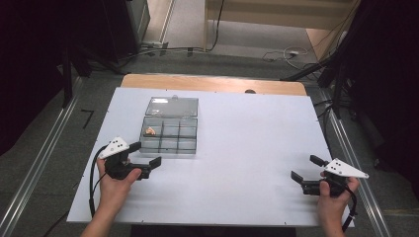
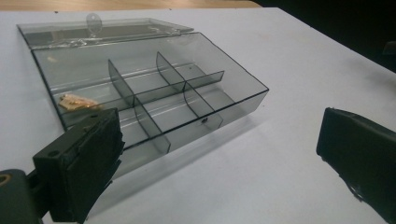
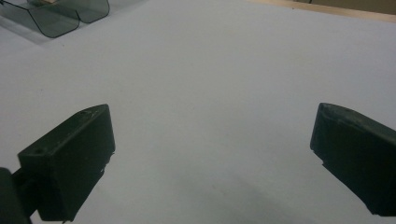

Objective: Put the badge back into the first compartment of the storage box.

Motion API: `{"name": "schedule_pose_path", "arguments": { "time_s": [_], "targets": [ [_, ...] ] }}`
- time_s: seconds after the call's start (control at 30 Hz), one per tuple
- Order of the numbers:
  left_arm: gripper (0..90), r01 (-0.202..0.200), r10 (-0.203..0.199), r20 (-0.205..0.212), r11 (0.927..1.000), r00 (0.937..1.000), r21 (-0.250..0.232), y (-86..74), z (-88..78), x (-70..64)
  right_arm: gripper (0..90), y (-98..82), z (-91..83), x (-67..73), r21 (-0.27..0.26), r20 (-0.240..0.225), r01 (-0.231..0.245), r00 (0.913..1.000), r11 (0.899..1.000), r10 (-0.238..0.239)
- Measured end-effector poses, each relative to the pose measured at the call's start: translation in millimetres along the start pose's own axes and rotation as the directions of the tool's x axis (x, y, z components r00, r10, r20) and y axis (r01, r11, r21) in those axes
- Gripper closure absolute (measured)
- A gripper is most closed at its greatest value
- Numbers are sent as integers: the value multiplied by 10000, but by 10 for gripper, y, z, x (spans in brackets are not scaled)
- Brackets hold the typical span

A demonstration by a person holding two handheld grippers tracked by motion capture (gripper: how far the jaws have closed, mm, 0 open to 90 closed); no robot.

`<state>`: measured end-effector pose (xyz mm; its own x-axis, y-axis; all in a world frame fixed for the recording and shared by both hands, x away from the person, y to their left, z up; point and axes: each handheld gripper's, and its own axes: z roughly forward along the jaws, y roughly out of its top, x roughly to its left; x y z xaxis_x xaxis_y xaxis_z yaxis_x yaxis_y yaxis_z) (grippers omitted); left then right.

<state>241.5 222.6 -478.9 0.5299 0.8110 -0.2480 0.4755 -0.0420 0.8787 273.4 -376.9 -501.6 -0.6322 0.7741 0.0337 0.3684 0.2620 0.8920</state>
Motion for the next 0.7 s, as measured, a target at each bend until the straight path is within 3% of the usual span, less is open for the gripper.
{"name": "schedule_pose_path", "arguments": {
  "time_s": [0.23,0.7],
  "targets": [
    [2,-135,133,-138,9999,9998,-83,-143,-106,54,0,0,-2,1,0,2,-3,10000,10000,3],
    [2,191,-197,-444,9997,9988,-128,-403,-343,266,0,0,1,3,20,19,14,10000,10000,-14]
  ]
}}
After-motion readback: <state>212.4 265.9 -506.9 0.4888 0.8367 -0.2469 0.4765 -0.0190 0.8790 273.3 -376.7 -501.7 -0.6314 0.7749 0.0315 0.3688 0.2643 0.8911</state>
